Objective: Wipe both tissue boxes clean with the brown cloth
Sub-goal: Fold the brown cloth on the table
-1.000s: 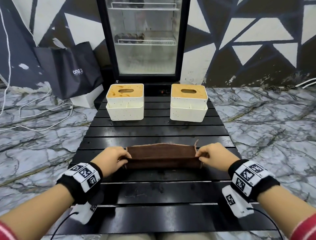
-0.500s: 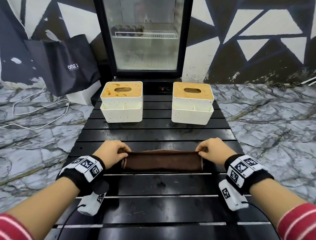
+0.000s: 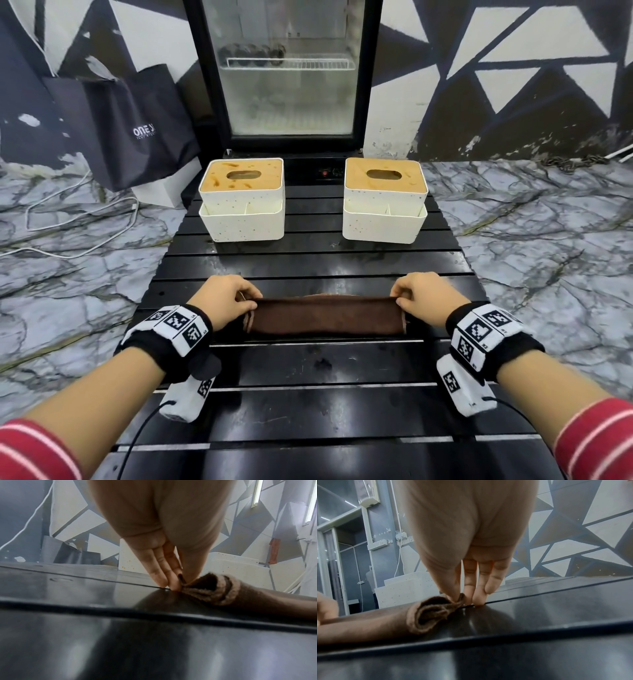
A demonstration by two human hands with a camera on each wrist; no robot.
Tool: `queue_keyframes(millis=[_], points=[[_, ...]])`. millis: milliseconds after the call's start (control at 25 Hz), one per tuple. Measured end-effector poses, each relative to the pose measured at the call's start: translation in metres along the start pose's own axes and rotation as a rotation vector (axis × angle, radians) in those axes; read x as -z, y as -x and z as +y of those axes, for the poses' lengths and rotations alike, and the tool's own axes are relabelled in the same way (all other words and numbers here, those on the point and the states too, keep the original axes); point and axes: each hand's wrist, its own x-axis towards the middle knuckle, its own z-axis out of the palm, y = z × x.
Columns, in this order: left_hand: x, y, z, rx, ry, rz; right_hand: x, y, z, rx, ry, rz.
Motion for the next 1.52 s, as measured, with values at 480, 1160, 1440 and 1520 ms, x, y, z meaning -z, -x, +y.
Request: queue_keyframes(millis=[480, 1160, 1440, 1520], points=[[-0.004, 0.032, 0.008, -0.167, -0.009, -0.078, -0.027, 0.042, -0.014, 0.091, 0.027, -0.026], [-0.019, 0.025, 0.068, -0.213, 0.256, 0.055, -0.017, 0.040, -0.029, 0.009, 0.048, -0.121], [-0.045, 0.015, 0.107, -0.280, 0.143, -0.034, -0.016, 0.042, -0.023, 0.016, 0.019, -0.122], [-0.048, 0.012, 0.112, -0.269, 0.154, -0.019, -0.016, 0.042, -0.020, 0.013, 0.009, -0.111]])
